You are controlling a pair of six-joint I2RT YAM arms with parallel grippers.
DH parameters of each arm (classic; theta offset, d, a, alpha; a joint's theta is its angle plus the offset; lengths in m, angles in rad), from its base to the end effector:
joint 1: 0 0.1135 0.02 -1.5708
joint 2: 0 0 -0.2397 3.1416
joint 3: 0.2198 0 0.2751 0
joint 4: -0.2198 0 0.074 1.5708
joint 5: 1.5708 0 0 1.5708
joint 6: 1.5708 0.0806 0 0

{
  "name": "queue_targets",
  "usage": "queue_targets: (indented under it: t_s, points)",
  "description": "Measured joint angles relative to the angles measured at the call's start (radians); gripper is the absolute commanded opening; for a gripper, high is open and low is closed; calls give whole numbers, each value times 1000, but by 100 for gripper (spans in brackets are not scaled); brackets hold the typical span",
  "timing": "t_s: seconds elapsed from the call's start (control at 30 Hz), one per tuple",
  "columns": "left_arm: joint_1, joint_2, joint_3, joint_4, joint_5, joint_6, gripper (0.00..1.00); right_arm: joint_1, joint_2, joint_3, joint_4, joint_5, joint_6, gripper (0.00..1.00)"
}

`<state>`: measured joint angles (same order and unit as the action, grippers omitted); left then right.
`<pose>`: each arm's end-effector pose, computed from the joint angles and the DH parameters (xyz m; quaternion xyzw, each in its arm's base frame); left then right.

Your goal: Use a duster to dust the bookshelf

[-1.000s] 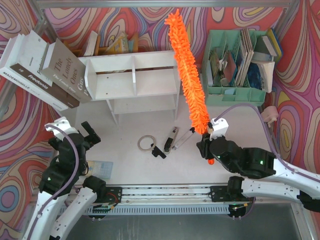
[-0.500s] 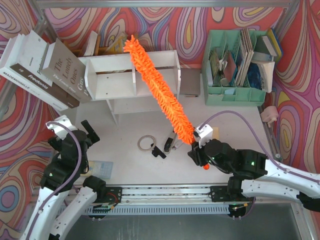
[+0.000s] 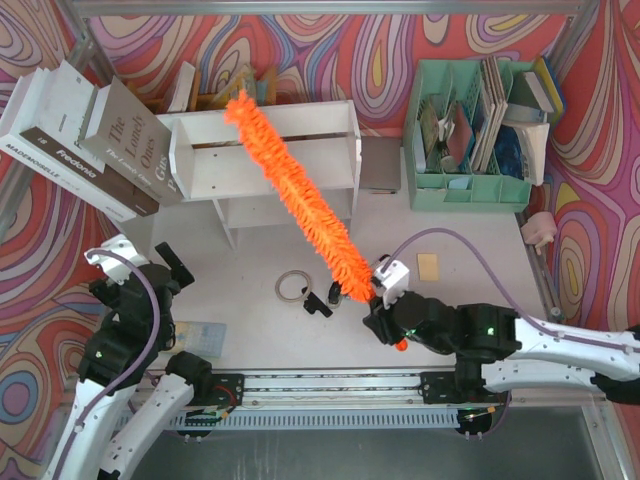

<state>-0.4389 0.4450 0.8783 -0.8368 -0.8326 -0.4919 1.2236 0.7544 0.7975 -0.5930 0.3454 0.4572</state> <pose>0.1521 -0.0056 0.3335 -0.2430 0.7570 0.0754 0.6018 0.1069 0.2152 0.2708 -0.2435 0.8286 0.2585 0.4328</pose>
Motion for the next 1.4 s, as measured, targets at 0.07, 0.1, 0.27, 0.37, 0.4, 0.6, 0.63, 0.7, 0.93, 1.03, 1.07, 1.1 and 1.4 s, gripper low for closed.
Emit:
queue_targets:
  t_s: [0.07, 0.1, 0.27, 0.37, 0.4, 0.6, 0.63, 0.7, 0.93, 1.03, 1.07, 1.1, 1.4]
  points:
    - [0, 0, 0, 0, 0, -2, 98, 66, 41, 6, 10, 45, 3, 0]
    - [0, 0, 0, 0, 0, -2, 98, 101, 61, 11, 11, 69, 3, 0]
    - [0, 0, 0, 0, 0, -2, 98, 218, 113, 55, 24, 189, 3, 0]
    - [0, -1, 0, 0, 1, -2, 98, 258, 113, 71, 27, 260, 27, 0]
    - [0, -2, 0, 0, 1, -2, 98, 267, 117, 79, 26, 279, 43, 0]
    - [0, -22, 0, 0, 1, -2, 98, 382, 200, 101, -42, 364, 206, 0]
    - [0, -24, 0, 0, 2, -2, 98, 414, 224, 106, -73, 375, 245, 0]
    - [0, -26, 0, 0, 2, -2, 98, 484, 278, 127, -151, 395, 334, 0]
    - [0, -26, 0, 0, 10, -2, 98, 702, 389, 198, -399, 444, 733, 0]
    - [0, -29, 0, 0, 13, -2, 98, 788, 490, 228, -528, 444, 971, 0]
    - [0, -31, 0, 0, 14, -2, 98, 819, 532, 239, -571, 437, 1044, 0]
    - [0, -35, 0, 1, 16, -2, 98, 845, 570, 248, -602, 429, 1106, 0]
    - [0, -46, 0, 1, 29, -2, 98, 892, 557, 144, -563, 348, 1272, 0]
